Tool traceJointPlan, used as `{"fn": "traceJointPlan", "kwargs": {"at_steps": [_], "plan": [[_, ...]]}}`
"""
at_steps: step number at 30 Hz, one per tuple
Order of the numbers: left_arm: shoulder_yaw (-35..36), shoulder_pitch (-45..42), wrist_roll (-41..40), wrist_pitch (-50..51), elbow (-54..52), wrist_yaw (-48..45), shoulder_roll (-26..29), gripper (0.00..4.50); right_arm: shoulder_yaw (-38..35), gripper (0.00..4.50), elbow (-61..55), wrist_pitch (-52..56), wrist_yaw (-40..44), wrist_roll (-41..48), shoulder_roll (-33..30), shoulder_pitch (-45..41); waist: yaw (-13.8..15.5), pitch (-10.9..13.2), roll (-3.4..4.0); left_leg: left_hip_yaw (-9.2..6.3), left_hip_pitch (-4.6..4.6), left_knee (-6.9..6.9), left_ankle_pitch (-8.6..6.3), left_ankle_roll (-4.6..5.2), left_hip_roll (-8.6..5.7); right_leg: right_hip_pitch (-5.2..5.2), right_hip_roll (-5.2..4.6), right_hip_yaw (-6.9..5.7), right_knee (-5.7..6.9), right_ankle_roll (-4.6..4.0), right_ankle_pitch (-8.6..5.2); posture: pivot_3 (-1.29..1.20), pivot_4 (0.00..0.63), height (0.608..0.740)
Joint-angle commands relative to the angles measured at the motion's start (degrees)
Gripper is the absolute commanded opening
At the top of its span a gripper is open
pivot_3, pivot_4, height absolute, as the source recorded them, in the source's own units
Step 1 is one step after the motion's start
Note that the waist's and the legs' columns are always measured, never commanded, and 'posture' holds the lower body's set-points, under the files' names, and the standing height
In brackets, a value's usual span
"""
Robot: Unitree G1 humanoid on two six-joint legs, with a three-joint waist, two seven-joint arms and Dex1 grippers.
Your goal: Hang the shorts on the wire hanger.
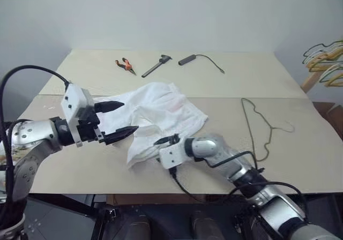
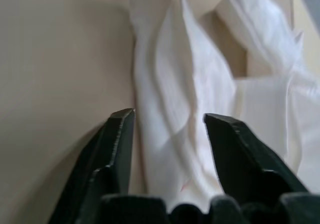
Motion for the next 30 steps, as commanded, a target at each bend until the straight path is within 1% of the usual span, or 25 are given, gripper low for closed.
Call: {"fn": "traceJointPlan", "kwargs": {"at_steps": [1, 2, 4, 6, 9, 11, 12, 16, 19, 24, 29, 30], "plan": [[-0.5, -0.5, 1.7, -2.6, -1.2, -2.3, 1.2, 4.50, -5.1, 4.12, -6.8, 2.2, 3.7, 5.8, -2.9, -0.7, -0.2, 0.0, 0.00, 0.02, 0.02, 0.00, 0.00, 0.00, 0.02, 0.00, 0.03, 0.01, 0.00, 0.01, -0.01, 0.00, 0.084, 0.740], [-1.0, -0.8, 2.1, -3.0, -0.9, -2.8, 1.2, 4.50, -6.0, 4.45, -7.9, 2.5, 4.5, 6.9, -4.2, -0.5, -0.3, 0.0, 0.00, 0.02, 0.02, 0.00, 0.00, 0.00, 0.03, 0.01, 0.05, 0.01, -0.01, 0.01, -0.01, -0.01, 0.083, 0.740], [-1.9, -1.4, 2.6, -3.4, -0.1, -3.4, 1.0, 4.50, -7.6, 4.45, -9.0, 2.4, 5.2, 8.2, -6.4, -0.3, -0.5, 0.0, 0.00, 0.02, 0.01, 0.00, 0.00, 0.00, 0.03, 0.02, 0.04, 0.02, -0.03, 0.00, -0.02, -0.02, 0.080, 0.740], [-2.7, -2.0, 3.0, -3.9, 0.5, -3.9, 0.9, 4.50, -8.8, 4.45, -8.0, 0.6, 4.1, 7.2, -9.0, -0.3, -0.6, 0.0, -0.01, 0.03, -0.02, 0.00, 0.00, 0.00, 0.02, 0.00, 0.02, 0.02, -0.06, -0.01, -0.02, -0.03, 0.079, 0.740], [-3.1, -2.5, 3.1, -3.9, 0.7, -4.3, 0.5, 4.50, -8.7, 4.45, -1.6, -4.8, -2.2, 0.1, -13.0, -1.5, -0.7, 0.0, -0.01, 0.05, -0.03, 0.00, 0.00, 0.00, 0.01, 0.00, 0.00, 0.01, -0.07, 0.00, -0.02, -0.03, 0.079, 0.740], [-3.1, -2.6, 3.0, -3.7, 0.5, -4.3, 0.4, 4.50, -6.5, 4.45, 6.5, -10.1, -11.1, -9.0, -15.5, -4.4, -0.8, 0.0, -0.01, 0.08, -0.03, 0.00, 0.00, 0.00, 0.00, -0.01, -0.01, 0.03, -0.07, 0.00, -0.02, -0.02, 0.075, 0.740], [-3.1, -2.6, 2.9, -3.6, 0.4, -4.3, 0.4, 4.50, -5.8, 4.45, 10.1, -11.4, -14.6, -11.8, -15.8, -5.7, -0.9, 0.0, -0.02, 0.10, -0.03, 0.00, 0.00, 0.00, 0.00, -0.03, -0.01, 0.04, -0.07, 0.00, -0.02, -0.01, 0.075, 0.740], [-2.3, -1.6, 2.5, -3.1, -0.5, -4.1, 0.5, 4.50, -1.6, 4.45, 25.9, -17.1, -28.9, -21.7, -15.0, -12.0, -1.4, 0.0, -0.02, 0.11, -0.04, -0.04, 0.00, 0.00, 0.01, -0.12, 0.04, 0.10, -0.02, -0.08, -0.04, 0.01, 0.074, 0.740], [-1.6, -0.7, 2.2, -3.0, -1.2, -3.8, 0.5, 4.50, 2.3, 4.45, 36.4, -21.1, -37.3, -26.9, -13.2, -16.7, -1.7, 0.0, -0.02, 0.10, -0.12, -0.10, 0.00, 0.00, 0.00, -0.23, 0.02, 0.13, 0.00, -0.10, -0.04, 0.03, 0.075, 0.740], [-0.4, 0.7, 2.1, -2.9, -1.9, -3.5, 0.6, 4.50, 6.0, 4.45, 46.6, -25.9, -44.6, -30.7, -10.6, -21.4, -2.2, 0.0, -0.02, 0.04, -0.07, -0.09, 0.00, 0.00, -0.03, -0.11, -0.01, 0.11, -0.01, -0.11, -0.03, 0.06, 0.080, 0.740], [0.8, 2.0, 2.0, -2.7, -2.9, -3.0, 0.4, 4.50, 8.3, 4.45, 53.9, -28.6, -48.6, -32.8, -7.8, -24.9, -2.6, 0.0, -0.02, 0.03, 0.15, -0.09, 0.00, 0.01, -0.01, 0.07, 0.02, 0.13, 0.01, -0.12, -0.03, 0.08, 0.082, 0.740], [0.9, 2.2, 2.0, -2.7, -3.0, -2.9, 0.4, 4.50, 8.7, 4.08, 55.0, -29.2, -49.0, -33.0, -7.5, -25.4, -2.6, 0.0, -0.02, 0.02, 0.17, -0.09, 0.01, 0.01, -0.01, 0.07, 0.03, 0.14, 0.01, -0.12, -0.02, 0.08, 0.083, 0.740]]}}
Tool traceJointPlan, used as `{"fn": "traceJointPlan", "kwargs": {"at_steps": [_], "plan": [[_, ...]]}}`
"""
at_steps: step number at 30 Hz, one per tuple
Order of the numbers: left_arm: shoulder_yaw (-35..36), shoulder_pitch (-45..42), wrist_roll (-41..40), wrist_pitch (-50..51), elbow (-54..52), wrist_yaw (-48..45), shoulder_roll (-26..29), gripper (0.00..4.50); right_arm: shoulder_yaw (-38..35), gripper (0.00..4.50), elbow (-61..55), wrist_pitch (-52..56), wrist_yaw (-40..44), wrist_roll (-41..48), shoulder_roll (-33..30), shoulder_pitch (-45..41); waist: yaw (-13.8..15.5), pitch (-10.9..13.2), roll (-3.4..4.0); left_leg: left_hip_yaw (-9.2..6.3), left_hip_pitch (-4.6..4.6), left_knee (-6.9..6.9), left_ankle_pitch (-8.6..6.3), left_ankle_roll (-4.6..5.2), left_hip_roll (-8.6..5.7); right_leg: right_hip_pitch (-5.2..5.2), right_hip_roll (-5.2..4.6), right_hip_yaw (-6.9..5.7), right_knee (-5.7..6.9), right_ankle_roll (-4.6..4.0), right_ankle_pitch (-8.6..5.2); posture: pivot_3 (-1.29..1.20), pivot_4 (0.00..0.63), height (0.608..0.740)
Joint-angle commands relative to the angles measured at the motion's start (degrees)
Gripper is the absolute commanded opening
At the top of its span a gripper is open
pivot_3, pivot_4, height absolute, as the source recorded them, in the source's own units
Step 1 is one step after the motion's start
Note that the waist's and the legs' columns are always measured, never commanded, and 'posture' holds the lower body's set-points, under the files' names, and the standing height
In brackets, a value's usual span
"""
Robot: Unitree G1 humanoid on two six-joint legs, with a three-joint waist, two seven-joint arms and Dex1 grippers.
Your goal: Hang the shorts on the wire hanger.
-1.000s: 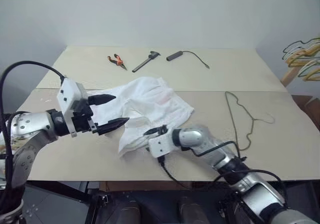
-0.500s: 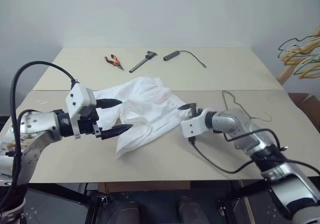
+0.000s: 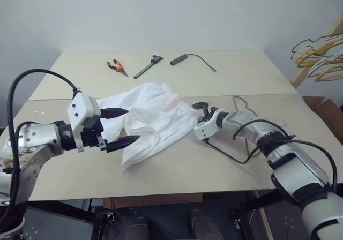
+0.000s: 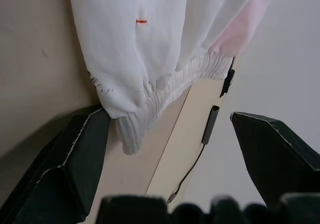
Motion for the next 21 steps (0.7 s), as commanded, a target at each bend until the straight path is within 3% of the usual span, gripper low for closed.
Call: {"fn": "traceJointPlan", "kwargs": {"at_steps": [1, 12, 16, 21], "plan": [[2.7, 0.4, -1.0, -0.3, -1.9, 0.6, 0.1, 4.50, 1.9, 3.86, 4.0, -3.1, -1.3, -1.0, 1.4, -2.0, 0.0, 0.0, 0.00, -0.02, 0.01, 0.00, 0.00, 0.00, 0.01, 0.00, 0.02, 0.00, 0.01, -0.01, 0.00, 0.08, 0.084, 0.740], [3.3, 1.8, -1.1, -0.4, -2.6, 1.2, -0.2, 4.50, 2.3, 0.03, 6.5, -4.3, -2.2, 0.2, 3.5, -4.5, 0.1, 0.0, 0.01, -0.04, -0.03, -0.08, 0.00, 0.00, 0.00, -0.06, 0.02, 0.00, 0.01, 0.00, 0.00, 0.07, 0.078, 0.740], [2.6, 1.6, -0.8, -0.6, -2.4, 1.0, -0.4, 4.50, 0.7, 0.03, 4.0, -5.9, 1.5, 2.9, 1.5, -3.5, 0.1, 0.0, 0.02, -0.06, -0.03, -0.08, 0.00, 0.00, 0.00, -0.06, 0.02, -0.01, 0.01, 0.00, 0.00, 0.06, 0.081, 0.740], [1.6, 3.6, 2.1, -3.2, -1.0, -3.1, 1.6, 4.50, -6.5, 0.03, -15.6, -1.0, 24.0, 16.6, -7.2, 6.2, 1.4, 0.1, 0.07, -0.07, -0.14, -0.09, 0.00, 0.00, -0.05, -0.07, -0.10, -0.07, -0.07, 0.07, -0.04, 0.03, 0.093, 0.740]]}}
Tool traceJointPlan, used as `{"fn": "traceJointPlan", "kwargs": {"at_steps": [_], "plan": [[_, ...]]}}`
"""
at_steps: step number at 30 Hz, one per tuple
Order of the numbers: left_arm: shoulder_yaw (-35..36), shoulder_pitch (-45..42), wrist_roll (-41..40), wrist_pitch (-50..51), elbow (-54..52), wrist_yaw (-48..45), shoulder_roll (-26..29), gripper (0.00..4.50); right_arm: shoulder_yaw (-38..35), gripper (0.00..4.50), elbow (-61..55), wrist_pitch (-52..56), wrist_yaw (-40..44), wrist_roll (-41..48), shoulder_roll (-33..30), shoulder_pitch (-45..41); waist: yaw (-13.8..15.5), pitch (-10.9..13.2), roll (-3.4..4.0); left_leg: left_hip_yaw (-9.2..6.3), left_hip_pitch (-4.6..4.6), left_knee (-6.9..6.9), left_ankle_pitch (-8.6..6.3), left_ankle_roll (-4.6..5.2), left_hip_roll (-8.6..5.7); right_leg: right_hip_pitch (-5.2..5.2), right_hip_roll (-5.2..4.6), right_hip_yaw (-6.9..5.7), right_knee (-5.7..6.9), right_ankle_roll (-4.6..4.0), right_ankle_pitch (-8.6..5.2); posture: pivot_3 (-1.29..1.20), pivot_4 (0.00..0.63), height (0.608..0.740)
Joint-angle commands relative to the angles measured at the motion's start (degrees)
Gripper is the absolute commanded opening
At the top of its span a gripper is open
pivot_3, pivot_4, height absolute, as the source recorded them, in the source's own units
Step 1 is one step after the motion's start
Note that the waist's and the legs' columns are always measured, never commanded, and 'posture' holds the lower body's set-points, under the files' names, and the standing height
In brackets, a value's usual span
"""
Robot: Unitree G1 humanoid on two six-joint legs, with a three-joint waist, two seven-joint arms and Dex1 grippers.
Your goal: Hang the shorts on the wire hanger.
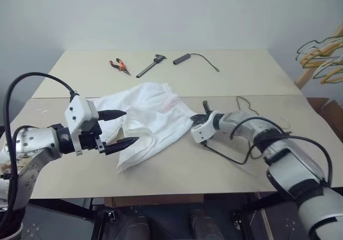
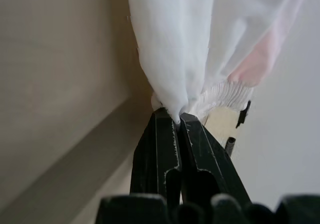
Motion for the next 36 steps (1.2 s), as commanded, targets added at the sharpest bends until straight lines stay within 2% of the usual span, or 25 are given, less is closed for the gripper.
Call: {"fn": "traceJointPlan", "kwargs": {"at_steps": [1, 6, 11, 14, 20, 24, 27, 30, 32, 36], "plan": [[-0.6, 0.3, 2.8, -3.3, 0.5, -2.8, 2.1, 4.50, -6.3, 0.03, -17.9, 9.1, 15.6, 9.2, -6.0, 6.8, 0.6, 0.1, 0.04, 0.02, -0.01, 0.00, -0.01, 0.01, -0.01, 0.00, -0.02, -0.01, 0.00, 0.03, -0.02, 0.02, 0.094, 0.740], [-4.9, 1.4, 10.5, -12.4, 4.3, -8.8, 5.2, 4.50, -13.9, 0.03, -46.9, 31.1, 32.1, 14.6, -10.8, 20.0, 0.8, 0.3, 0.31, 0.06, 0.01, 0.03, -0.01, 0.02, 0.00, 0.00, 0.01, 0.00, 0.04, 0.02, -0.03, -0.02, 0.099, 0.740], [-8.7, 1.7, 17.2, -24.7, 9.2, -15.7, 7.1, 4.50, -15.9, 0.03, -58.6, 41.4, 36.3, 14.1, -9.2, 24.4, 0.5, 0.4, 0.39, 0.22, 0.04, 0.02, -0.01, 0.02, 0.09, -0.09, 0.10, 0.08, 0.03, 0.33, -0.29, -0.04, 0.098, 0.740], [-13.2, -1.1, 22.5, -24.1, 10.3, -11.7, 5.4, 4.50, -15.6, 0.03, -60.1, 43.8, 36.2, 12.8, -8.1, 24.7, 0.6, 0.4, 0.39, 0.22, 0.01, 0.03, -0.01, 0.02, 0.08, -0.09, 0.08, 0.07, 0.01, 0.36, -0.31, -0.05, 0.095, 0.740], [-19.1, -7.8, 28.0, -19.1, 14.7, -0.9, -5.1, 4.50, -15.2, 0.03, -61.2, 46.4, 35.8, 11.8, -6.8, 25.3, 1.0, 0.4, 0.36, 0.15, -0.26, 0.20, -0.01, 0.02, 0.02, -0.14, 0.02, 0.00, 0.01, 0.18, -0.14, -0.06, 0.086, 0.740], [-23.3, -14.0, 35.0, -31.9, 24.9, -2.9, -5.0, 4.50, -15.1, 0.03, -61.1, 46.3, 36.1, 12.1, -6.7, 25.0, 0.6, 0.4, 0.35, 0.13, -0.35, 0.20, -0.01, 0.02, 0.02, -0.31, 0.04, 0.00, 0.08, 0.06, -0.05, -0.05, 0.081, 0.740], [-26.9, -19.8, 36.2, -40.6, 35.5, -10.2, -4.6, 4.50, -14.8, 0.03, -59.9, 45.6, 35.8, 12.0, -6.4, 23.9, 0.5, 0.4, 0.35, 0.16, -0.34, 0.20, -0.01, 0.02, 0.02, -0.32, 0.05, 0.02, 0.07, 0.04, -0.04, -0.05, 0.077, 0.740], [-30.1, -27.4, 39.7, -47.8, 47.1, -10.3, -8.2, 4.50, -14.5, 0.03, -59.3, 45.3, 35.6, 12.0, -5.9, 22.8, 0.6, 0.4, 0.35, 0.16, -0.37, 0.21, -0.01, 0.02, 0.00, -0.32, 0.05, 0.00, 0.06, 0.05, -0.05, -0.05, 0.074, 0.740], [-31.2, -31.2, 39.1, -49.8, 52.5, -12.8, -11.2, 4.50, -14.3, 0.03, -59.1, 45.5, 35.6, 11.9, -5.6, 22.4, 0.8, 0.4, 0.33, 0.14, -0.44, 0.23, -0.01, 0.02, 0.00, -0.33, 0.04, -0.01, 0.05, 0.06, -0.04, -0.06, 0.070, 0.740], [-34.6, -35.7, 41.6, -56.5, 61.0, -17.7, -13.6, 3.63, -14.4, 0.00, -59.9, 46.1, 35.8, 11.9, -5.4, 22.6, 0.6, 0.3, 0.30, 0.10, -0.99, 0.31, 0.00, 0.02, -0.07, -0.80, -0.03, -0.04, 0.08, 0.12, 0.05, -0.08, 0.063, 0.740]]}}
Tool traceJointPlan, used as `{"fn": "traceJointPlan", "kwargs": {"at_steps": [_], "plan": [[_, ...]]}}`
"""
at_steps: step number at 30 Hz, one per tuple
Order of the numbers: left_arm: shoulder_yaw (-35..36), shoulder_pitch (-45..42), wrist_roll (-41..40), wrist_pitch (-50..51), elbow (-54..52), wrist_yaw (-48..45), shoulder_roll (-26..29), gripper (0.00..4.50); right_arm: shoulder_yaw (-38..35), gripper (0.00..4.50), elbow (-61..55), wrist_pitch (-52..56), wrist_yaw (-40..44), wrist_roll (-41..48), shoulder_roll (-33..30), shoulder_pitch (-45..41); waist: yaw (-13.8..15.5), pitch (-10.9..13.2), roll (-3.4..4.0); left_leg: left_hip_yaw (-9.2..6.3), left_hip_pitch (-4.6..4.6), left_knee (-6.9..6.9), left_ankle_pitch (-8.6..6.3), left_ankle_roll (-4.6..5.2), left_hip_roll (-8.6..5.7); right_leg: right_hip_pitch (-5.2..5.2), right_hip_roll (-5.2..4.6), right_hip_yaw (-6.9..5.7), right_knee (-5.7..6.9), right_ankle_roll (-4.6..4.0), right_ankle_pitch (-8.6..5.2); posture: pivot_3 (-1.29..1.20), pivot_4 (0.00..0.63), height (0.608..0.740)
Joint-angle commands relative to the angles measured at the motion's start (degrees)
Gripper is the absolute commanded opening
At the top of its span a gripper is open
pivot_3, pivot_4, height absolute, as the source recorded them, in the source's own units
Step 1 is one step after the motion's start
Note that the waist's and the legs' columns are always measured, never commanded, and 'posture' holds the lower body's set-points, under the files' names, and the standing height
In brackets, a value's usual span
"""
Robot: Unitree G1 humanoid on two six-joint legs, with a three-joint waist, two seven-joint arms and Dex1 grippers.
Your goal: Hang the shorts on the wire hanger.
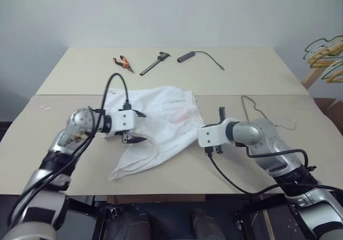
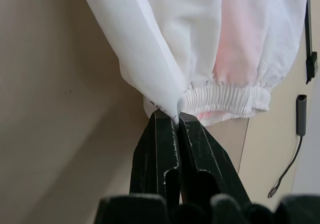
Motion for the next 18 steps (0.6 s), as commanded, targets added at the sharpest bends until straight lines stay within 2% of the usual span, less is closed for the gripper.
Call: {"fn": "traceJointPlan", "kwargs": {"at_steps": [1, 11, 16, 18], "plan": [[-2.0, -2.8, 1.4, -5.7, 5.5, -4.1, -0.6, 3.29, -0.9, 0.00, -1.7, 0.2, -0.2, -0.1, -0.1, -0.6, -0.4, 0.0, 0.00, 0.00, -0.05, 0.00, 0.00, 0.00, 0.00, -0.05, -0.01, 0.00, 0.00, 0.00, 0.00, -0.09, 0.062, 0.740], [-1.4, -6.2, 0.8, -10.0, 11.7, -9.0, -2.0, 0.07, -1.5, 0.00, -2.5, 1.1, -0.3, -0.2, -0.4, -0.1, -1.8, 0.0, -0.01, -0.02, 0.03, 0.08, 0.01, 0.01, -0.04, -0.08, -0.02, 0.03, 0.37, 0.00, 0.00, -0.10, 0.062, 0.740], [1.8, -6.6, -1.3, -9.6, 11.2, -9.3, 0.2, 0.02, -1.6, 0.00, -2.6, 1.9, -0.3, 0.3, -0.3, 0.6, -1.9, 0.0, -0.01, -0.03, 0.02, 0.09, 0.01, 0.01, -0.04, -0.09, -0.03, 0.03, 0.40, 0.02, -0.01, -0.09, 0.073, 0.740], [3.9, -6.1, -2.8, -10.2, 11.7, -11.3, 3.9, 0.02, -2.2, 0.00, -2.2, 2.9, -0.4, 0.6, -0.4, 1.1, -2.2, 0.0, -0.01, -0.04, 0.01, 0.09, 0.01, 0.01, -0.04, -0.12, -0.03, 0.04, 0.43, 0.01, -0.01, -0.08, 0.079, 0.740]]}}
